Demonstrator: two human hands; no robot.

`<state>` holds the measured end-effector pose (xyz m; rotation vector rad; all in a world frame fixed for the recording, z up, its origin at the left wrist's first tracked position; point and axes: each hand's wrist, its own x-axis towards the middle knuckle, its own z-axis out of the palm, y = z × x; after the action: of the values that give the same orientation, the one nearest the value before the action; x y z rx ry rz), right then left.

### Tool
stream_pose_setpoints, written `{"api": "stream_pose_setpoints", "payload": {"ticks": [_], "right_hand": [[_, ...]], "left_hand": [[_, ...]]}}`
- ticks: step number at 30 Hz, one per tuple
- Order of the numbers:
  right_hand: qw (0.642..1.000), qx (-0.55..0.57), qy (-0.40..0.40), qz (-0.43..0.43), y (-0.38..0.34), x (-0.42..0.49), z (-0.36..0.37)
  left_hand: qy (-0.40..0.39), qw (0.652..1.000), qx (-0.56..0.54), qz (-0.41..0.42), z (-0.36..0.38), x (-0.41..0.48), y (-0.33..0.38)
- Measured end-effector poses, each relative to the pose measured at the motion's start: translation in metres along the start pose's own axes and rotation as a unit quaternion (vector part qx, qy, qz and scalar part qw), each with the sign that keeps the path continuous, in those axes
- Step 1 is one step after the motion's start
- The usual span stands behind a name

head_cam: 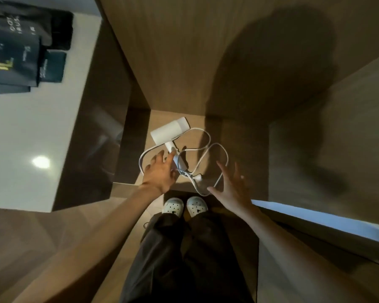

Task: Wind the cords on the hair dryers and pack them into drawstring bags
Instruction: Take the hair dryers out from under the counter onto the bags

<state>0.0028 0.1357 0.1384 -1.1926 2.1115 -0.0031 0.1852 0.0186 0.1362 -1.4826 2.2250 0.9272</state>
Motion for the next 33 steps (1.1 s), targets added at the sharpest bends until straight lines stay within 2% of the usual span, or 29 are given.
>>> {"api": "stream_pose_setpoints", "payload": {"ticks": [4, 7, 13, 17, 21, 28, 33], "right_hand": [[0.999, 0.013, -0.031, 0.013, 0.028, 0.046, 0.020], [0.999, 0.031, -0.022, -0.001, 0.046, 0.085, 0.039], [0.998, 0.055, -0.028, 0.030, 0.071, 0.141, 0.086], [0.987, 0.127, -0.042, 0.093, 0.070, 0.160, 0.111], [0.970, 0.203, -0.002, 0.131, 0.057, 0.174, 0.130], [0.951, 0.271, 0.094, 0.116, 0.029, 0.186, 0.150], [0.908, 0.371, 0.080, 0.177, 0.020, 0.198, 0.148]], "left_hand": [[-0.008, 0.997, -0.045, -0.059, 0.044, 0.024, -0.009], [0.012, 0.991, -0.092, -0.091, 0.076, 0.045, -0.019], [0.060, 0.985, -0.133, -0.096, 0.130, 0.085, -0.038], [0.086, 0.982, -0.135, -0.103, 0.155, 0.107, -0.057], [0.124, 0.981, -0.130, -0.074, 0.170, 0.113, -0.076], [0.106, 0.988, -0.108, 0.016, 0.173, 0.110, -0.080], [0.136, 0.975, -0.174, 0.038, 0.155, 0.111, -0.073]]}}
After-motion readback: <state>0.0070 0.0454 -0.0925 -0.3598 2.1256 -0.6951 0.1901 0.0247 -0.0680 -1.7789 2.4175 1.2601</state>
